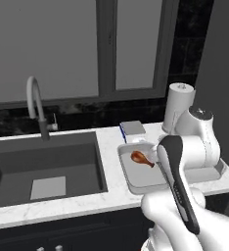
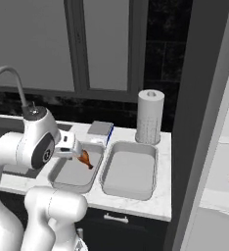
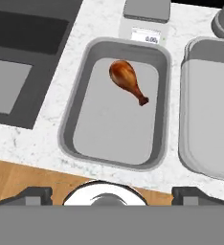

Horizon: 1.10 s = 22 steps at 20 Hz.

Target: Place one lemon and one chicken drumstick in each tupperware on the nearby counter, to pack two identical lunches.

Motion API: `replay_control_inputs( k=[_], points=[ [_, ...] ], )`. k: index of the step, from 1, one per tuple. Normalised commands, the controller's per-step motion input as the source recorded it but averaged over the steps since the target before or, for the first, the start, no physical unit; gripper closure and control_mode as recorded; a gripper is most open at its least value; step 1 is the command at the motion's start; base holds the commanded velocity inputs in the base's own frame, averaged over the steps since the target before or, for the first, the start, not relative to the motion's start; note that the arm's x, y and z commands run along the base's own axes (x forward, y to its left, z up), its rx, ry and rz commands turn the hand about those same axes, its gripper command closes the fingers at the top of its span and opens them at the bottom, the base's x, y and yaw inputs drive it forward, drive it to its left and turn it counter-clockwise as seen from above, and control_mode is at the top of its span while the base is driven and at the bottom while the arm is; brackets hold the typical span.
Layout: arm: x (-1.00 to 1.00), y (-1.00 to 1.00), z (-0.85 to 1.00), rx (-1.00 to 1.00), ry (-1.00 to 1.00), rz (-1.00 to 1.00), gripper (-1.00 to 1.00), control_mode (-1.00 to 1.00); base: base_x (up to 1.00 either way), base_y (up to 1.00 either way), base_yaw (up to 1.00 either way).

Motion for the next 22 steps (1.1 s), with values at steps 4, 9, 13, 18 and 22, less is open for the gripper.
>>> replay_control_inputs(
  k=[4, 9, 13, 18, 22],
  points=[
    [0.00, 0.00, 0.00, 0.00, 0.00, 0.00, -1.00, 1.00, -1.00, 0.00, -0.08],
    [0.00, 0.00, 0.00, 0.00, 0.00, 0.00, -1.00, 1.00, -1.00, -0.10, -0.05],
    [0.00, 0.00, 0.00, 0.00, 0.00, 0.00, -1.00, 1.00, -0.82, -0.67, -0.04],
    [0.00, 0.00, 0.00, 0.00, 0.00, 0.00, -1.00, 1.00, -0.03, -0.98, -0.04],
    [0.00, 0.00, 0.00, 0.00, 0.00, 0.00, -1.00, 1.00, 0.16, -1.00, 0.00]
  ],
)
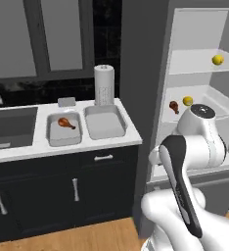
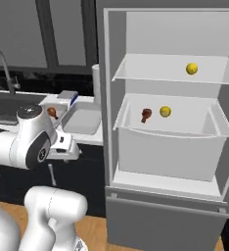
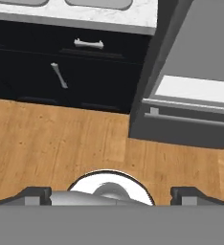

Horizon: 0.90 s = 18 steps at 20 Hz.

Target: Place one lemon and one chicken drumstick in each tupperware on the nearby counter, to pack two identical lunches.

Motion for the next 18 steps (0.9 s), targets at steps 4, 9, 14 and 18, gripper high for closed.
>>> replay_control_inputs(
  k=[4, 9, 14, 18],
  points=[
    [0.00, 0.00, 0.00, 0.00, 0.00, 0.00, -1.00, 1.00, 0.29, -0.89, 0.00],
    [0.00, 0.00, 0.00, 0.00, 0.00, 0.00, -1.00, 1.00, 0.52, -0.57, 0.00],
    [0.00, 0.00, 0.00, 0.00, 0.00, 0.00, -1.00, 1.00, 0.79, -0.36, 0.00],
    [0.00, 0.00, 0.00, 0.00, 0.00, 0.00, -1.00, 1.00, 0.70, -0.36, 0.00]
  ],
)
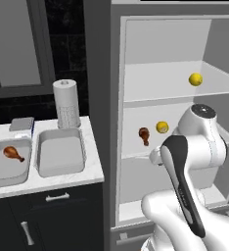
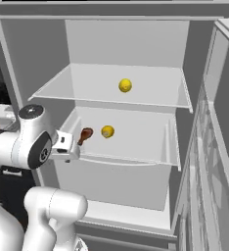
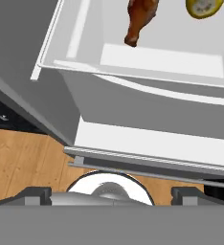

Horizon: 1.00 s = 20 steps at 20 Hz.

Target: Place one lemon and one chicken drumstick in each tupperware on the nearby counter, to pack two identical lunches.

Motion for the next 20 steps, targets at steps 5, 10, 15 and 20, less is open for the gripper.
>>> replay_control_inputs(
  k=[5, 10, 15, 20],
  points=[
    [0.52, -0.22, -0.17, 0.00, -0.02, 0.00, -1.00, -1.00, 0.11, -0.07, 0.00],
    [0.91, -0.02, -0.45, 0.01, -0.13, 0.00, -1.00, -1.00, 0.00, 0.00, 0.00],
    [0.98, 0.00, -0.31, 0.07, -0.05, 0.00, -1.00, -1.00, 0.00, 0.00, 0.00],
    [0.87, 0.00, -0.06, 0.07, 0.01, 0.00, -1.00, -1.00, 0.00, 0.00, 0.00]
  ],
)
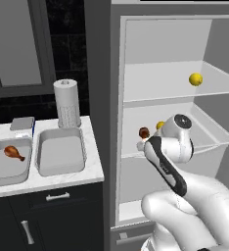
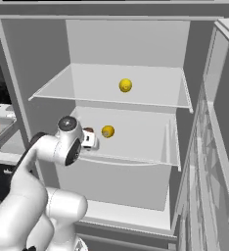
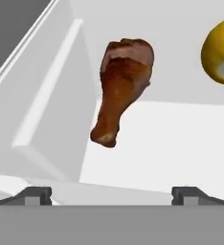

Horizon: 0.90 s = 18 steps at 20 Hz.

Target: Place one lemon and one chicken drumstick in each tupperware on the nearby counter, to pack two identical lunches.

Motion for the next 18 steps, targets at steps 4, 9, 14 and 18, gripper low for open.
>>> replay_control_inputs(
  k=[4, 9, 14, 18],
  points=[
    [0.90, 0.00, 0.00, 0.02, 0.06, 0.00, -1.00, -1.00, 0.00, 0.00, 0.00],
    [0.68, 0.01, -0.06, 0.00, 0.09, 0.00, -1.00, -1.00, 0.00, 0.00, 0.00],
    [0.44, 0.00, -0.39, -0.02, 0.01, 0.00, -1.00, -1.00, 0.00, 0.00, 0.00],
    [0.24, 0.00, -0.99, -0.09, 0.00, 0.00, 1.00, -1.00, 0.00, 0.00, 0.00]
  ],
)
